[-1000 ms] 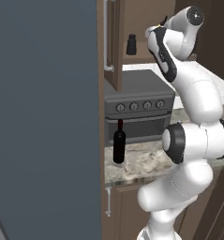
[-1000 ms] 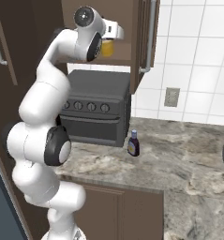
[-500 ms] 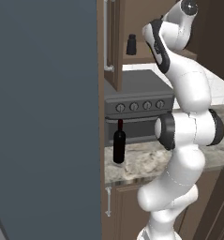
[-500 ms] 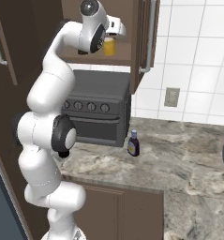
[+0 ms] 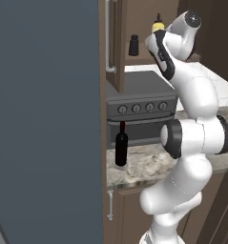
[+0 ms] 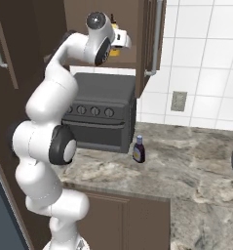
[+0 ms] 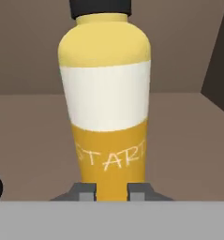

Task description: There are various items on the counter. Only move the condiments/shakers into the cabinet.

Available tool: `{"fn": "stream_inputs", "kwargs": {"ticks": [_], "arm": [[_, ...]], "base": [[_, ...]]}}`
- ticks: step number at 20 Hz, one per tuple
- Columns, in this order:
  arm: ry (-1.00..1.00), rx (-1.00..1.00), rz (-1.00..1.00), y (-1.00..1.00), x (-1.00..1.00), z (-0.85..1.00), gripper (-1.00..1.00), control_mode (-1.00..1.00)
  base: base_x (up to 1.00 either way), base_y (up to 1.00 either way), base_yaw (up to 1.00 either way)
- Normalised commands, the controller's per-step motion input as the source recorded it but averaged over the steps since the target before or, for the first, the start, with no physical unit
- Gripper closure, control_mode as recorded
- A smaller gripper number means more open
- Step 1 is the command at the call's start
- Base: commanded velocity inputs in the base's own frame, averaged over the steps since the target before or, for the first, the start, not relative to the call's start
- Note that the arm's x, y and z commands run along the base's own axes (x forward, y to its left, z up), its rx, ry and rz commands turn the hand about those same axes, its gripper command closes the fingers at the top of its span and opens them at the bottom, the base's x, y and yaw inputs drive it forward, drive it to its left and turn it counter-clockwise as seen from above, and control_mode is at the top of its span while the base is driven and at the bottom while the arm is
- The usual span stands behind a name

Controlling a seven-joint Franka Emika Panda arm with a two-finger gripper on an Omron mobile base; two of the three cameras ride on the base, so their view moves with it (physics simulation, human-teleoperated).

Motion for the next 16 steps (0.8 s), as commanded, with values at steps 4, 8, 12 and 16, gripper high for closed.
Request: {"fn": "stream_inputs", "kwargs": {"ticks": [4, 8, 12, 16], "arm": [[-0.04, 0.00, 0.00, 0.00, -0.01, -0.05, -1.00, -1.00], [-0.10, 0.00, 0.00, -0.05, -0.82, 0.00, -1.00, -1.00], [-0.02, 0.08, -0.04, -0.29, -1.00, 0.00, -1.00, -1.00], [0.15, 0.03, -0.08, -0.19, -1.00, -0.19, -1.00, -1.00]], "base": [[0.00, 0.00, 0.00], [0.00, 0.00, 0.00], [0.00, 0.00, 0.00], [0.00, 0.00, 0.00]]}}
